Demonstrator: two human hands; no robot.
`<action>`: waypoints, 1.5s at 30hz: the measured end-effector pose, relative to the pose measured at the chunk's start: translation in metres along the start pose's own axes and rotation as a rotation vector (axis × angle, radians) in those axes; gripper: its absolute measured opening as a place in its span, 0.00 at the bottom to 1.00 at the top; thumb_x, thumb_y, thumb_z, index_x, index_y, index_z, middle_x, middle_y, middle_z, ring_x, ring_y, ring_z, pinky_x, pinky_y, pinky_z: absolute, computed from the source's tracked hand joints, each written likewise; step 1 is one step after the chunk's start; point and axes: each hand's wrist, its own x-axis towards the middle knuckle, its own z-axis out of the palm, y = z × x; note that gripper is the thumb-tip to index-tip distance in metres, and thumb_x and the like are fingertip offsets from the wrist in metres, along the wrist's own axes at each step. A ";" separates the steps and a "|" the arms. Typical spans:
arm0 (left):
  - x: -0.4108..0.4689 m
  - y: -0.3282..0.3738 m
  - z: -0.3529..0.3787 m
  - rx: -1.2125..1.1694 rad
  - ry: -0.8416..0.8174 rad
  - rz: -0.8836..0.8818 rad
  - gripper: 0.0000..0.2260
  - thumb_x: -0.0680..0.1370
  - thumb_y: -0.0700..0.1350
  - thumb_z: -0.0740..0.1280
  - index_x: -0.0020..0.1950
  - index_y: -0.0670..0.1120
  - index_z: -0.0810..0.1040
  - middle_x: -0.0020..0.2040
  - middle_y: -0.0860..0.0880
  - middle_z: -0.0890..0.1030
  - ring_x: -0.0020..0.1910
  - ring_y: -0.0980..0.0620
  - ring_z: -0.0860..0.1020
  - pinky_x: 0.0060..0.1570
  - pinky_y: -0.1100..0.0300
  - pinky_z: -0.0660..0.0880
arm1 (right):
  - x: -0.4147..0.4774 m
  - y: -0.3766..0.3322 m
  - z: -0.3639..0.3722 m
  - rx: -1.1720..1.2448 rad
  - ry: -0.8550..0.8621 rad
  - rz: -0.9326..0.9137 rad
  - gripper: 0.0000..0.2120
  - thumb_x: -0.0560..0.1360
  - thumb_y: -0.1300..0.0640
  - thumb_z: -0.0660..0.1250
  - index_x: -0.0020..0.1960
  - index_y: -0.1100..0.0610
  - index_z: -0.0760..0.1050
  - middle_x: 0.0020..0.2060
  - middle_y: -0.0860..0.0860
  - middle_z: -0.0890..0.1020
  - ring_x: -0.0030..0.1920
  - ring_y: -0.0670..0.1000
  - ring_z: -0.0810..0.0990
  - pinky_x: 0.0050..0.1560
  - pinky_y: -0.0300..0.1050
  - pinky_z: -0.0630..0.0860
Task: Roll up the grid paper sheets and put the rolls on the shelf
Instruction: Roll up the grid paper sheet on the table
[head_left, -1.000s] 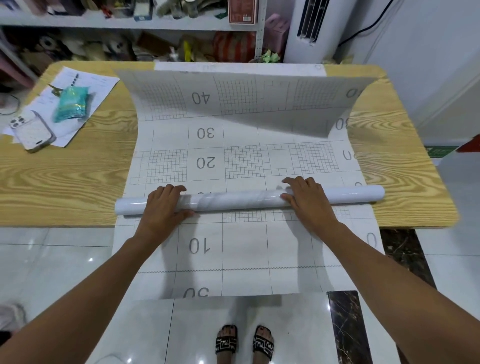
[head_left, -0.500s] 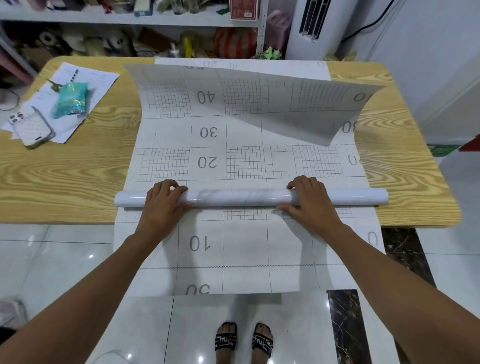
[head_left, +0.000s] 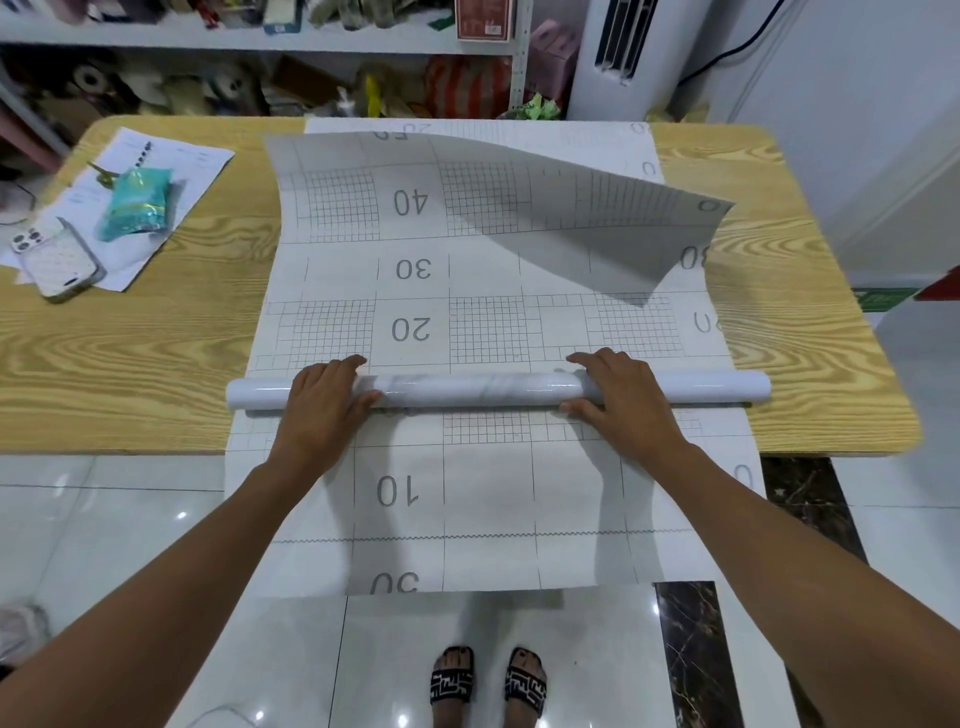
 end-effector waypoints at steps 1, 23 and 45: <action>0.000 0.000 0.000 -0.002 0.007 0.008 0.29 0.72 0.61 0.55 0.60 0.39 0.72 0.49 0.41 0.78 0.50 0.39 0.73 0.54 0.47 0.66 | 0.000 -0.001 -0.001 0.019 0.011 0.009 0.25 0.70 0.46 0.71 0.62 0.55 0.72 0.52 0.52 0.78 0.51 0.54 0.74 0.53 0.47 0.65; 0.004 -0.008 0.007 0.113 0.010 0.064 0.23 0.71 0.48 0.72 0.62 0.40 0.73 0.49 0.40 0.75 0.49 0.38 0.71 0.53 0.47 0.64 | 0.006 0.001 0.007 -0.185 0.018 0.039 0.24 0.76 0.46 0.47 0.53 0.57 0.77 0.49 0.52 0.78 0.48 0.56 0.73 0.49 0.49 0.67; -0.005 -0.005 0.011 0.006 0.059 -0.001 0.19 0.75 0.52 0.57 0.53 0.39 0.77 0.49 0.40 0.76 0.49 0.39 0.72 0.51 0.46 0.65 | -0.003 -0.001 0.006 -0.044 -0.022 -0.009 0.20 0.70 0.44 0.70 0.55 0.57 0.73 0.48 0.51 0.77 0.46 0.54 0.73 0.50 0.45 0.64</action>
